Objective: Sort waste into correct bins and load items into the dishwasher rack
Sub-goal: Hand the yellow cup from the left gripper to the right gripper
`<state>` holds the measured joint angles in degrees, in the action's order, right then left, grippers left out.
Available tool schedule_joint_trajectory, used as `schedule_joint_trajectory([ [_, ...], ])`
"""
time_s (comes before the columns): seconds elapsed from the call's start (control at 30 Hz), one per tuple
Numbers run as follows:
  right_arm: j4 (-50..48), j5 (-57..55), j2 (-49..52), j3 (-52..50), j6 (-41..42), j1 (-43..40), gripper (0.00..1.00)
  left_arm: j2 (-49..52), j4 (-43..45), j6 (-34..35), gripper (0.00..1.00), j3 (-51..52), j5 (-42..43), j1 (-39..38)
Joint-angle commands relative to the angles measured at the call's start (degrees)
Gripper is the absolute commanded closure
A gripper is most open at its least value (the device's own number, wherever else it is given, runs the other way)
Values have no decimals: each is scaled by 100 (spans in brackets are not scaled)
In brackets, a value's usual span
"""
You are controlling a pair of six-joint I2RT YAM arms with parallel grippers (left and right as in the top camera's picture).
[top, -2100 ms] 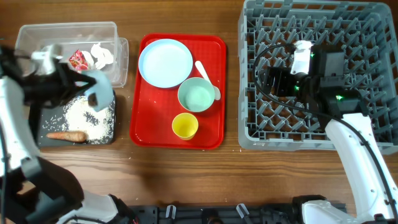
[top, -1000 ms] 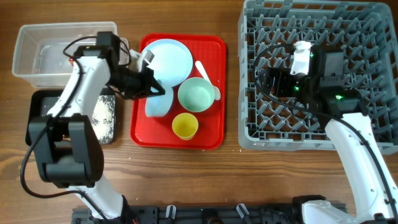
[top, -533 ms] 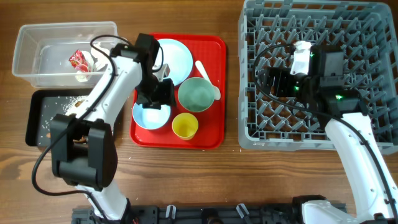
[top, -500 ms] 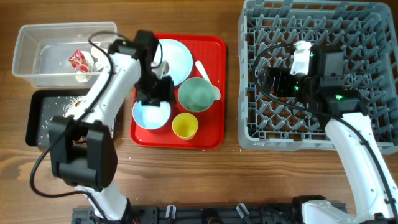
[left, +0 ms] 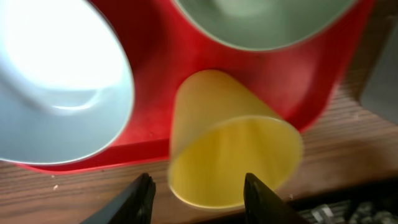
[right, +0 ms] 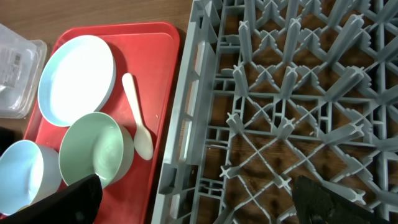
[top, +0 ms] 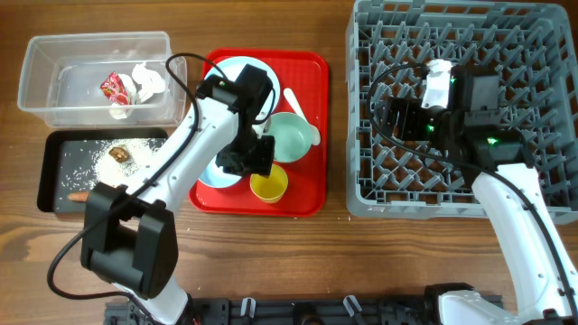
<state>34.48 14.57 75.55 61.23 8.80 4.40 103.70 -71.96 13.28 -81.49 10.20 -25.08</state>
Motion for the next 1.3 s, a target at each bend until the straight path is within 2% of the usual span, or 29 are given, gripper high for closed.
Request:
schedule_joint_trajectory([
  [0.0, -17, 57, 63, 52, 37, 9, 0, -52, 466, 223, 52, 409, -258, 9],
  [0.13, -9, 59, 63, 52, 42, 9, 0, -52, 1027, 225, 68, 848, -258, 7],
  [0.2, -9, 59, 63, 52, 42, 9, 0, -52, 1095, 223, 83, 909, -258, 7],
  [0.23, -11, 59, 63, 52, 44, 9, 0, -52, 1137, 223, 95, 909, -232, 7],
  [0.43, -50, 317, 63, 52, 278, 9, 0, -166, 1034, 195, 96, 778, 811, 264],
  [0.5, -153, 686, 63, 52, 280, 9, 0, -315, 999, -133, 96, 575, 1650, 540],
  [0.57, -365, 1346, 63, 52, 426, 9, 0, -551, 1010, -505, 96, 284, 2835, 1023],
  [0.67, -951, 2463, 63, 52, 933, 50, 0, -793, 1303, -708, 96, 96, 4533, 1851],
  [0.77, -1982, 3346, 66, 52, 1093, 328, 1, -802, 1947, -706, 96, 98, 6299, 2468],
  [0.87, -3106, 3571, 66, 52, 1163, 874, 1, -802, 2594, -684, 96, 98, 7578, 2664],
  [0.97, -3744, 3576, 146, 52, 1158, 1235, 1, -802, 2730, -638, 96, 98, 8015, 2643],
  [1.07, -4439, 3928, 393, 52, 1113, 1438, 5, -802, 2726, -531, 96, 98, 8017, 2540],
  [1.27, -4988, 4505, 723, 52, 1139, 1440, 7, -802, 2717, -133, 96, 98, 8015, 2116],
])
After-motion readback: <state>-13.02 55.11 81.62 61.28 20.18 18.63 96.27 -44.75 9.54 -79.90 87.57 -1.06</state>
